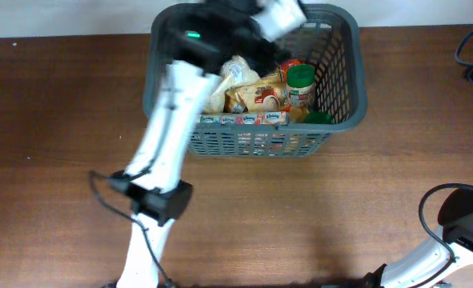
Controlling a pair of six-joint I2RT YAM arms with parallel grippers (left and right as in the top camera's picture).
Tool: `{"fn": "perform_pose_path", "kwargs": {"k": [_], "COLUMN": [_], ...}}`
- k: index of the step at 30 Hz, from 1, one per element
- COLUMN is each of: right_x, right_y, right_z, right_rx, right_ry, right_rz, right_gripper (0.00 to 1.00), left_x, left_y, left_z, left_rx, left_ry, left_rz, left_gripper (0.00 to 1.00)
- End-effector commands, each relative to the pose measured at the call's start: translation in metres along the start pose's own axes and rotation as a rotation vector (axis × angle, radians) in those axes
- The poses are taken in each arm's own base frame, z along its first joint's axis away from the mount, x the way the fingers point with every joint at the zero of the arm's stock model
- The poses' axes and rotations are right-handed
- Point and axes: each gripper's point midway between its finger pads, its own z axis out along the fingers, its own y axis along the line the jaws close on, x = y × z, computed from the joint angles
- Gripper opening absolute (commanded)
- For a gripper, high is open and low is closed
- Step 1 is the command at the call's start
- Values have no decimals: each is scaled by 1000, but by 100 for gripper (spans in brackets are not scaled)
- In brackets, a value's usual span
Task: Pack container
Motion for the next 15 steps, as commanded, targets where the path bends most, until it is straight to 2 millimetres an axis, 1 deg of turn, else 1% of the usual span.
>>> {"fn": "perform_pose_path", "kwargs": {"k": [1, 3, 5, 6, 7, 9, 10, 12, 15], "right_x": [1, 1, 1, 1, 1, 1, 1, 1, 1], "right_y": [-2, -2, -2, -2, -2, -2, -2, -2, -1], "right_z": [0, 0, 0, 0, 0, 0, 0, 0, 0], "right_rx": [3, 3, 3, 3, 3, 3, 3, 3, 2], "right_ry": [1, 1, 1, 1, 1, 1, 1, 1, 2], "right_rz": [4, 4, 4, 4, 4, 4, 4, 4, 4], "right_gripper": [99, 99, 99, 99, 99, 99, 99, 99, 99], "left_x": [-7, 16, 44, 62, 76, 111, 134, 157, 177], "left_y": [53, 77, 99, 110, 117, 131, 139, 146, 162], "left_z": [-98, -126, -149, -159, -167, -182, -193, -203, -219], "left_rx": [-157, -219, -285, -319, -339, -378, -400, -421, -469], "left_ry": [-102, -76, -32, 2, 29, 102, 147, 193, 205], "left_rz": [-274, -377, -470, -519, -546, -618, -669, -723, -770], "left_gripper": [99, 99, 99, 99, 99, 99, 99, 99, 99]}}
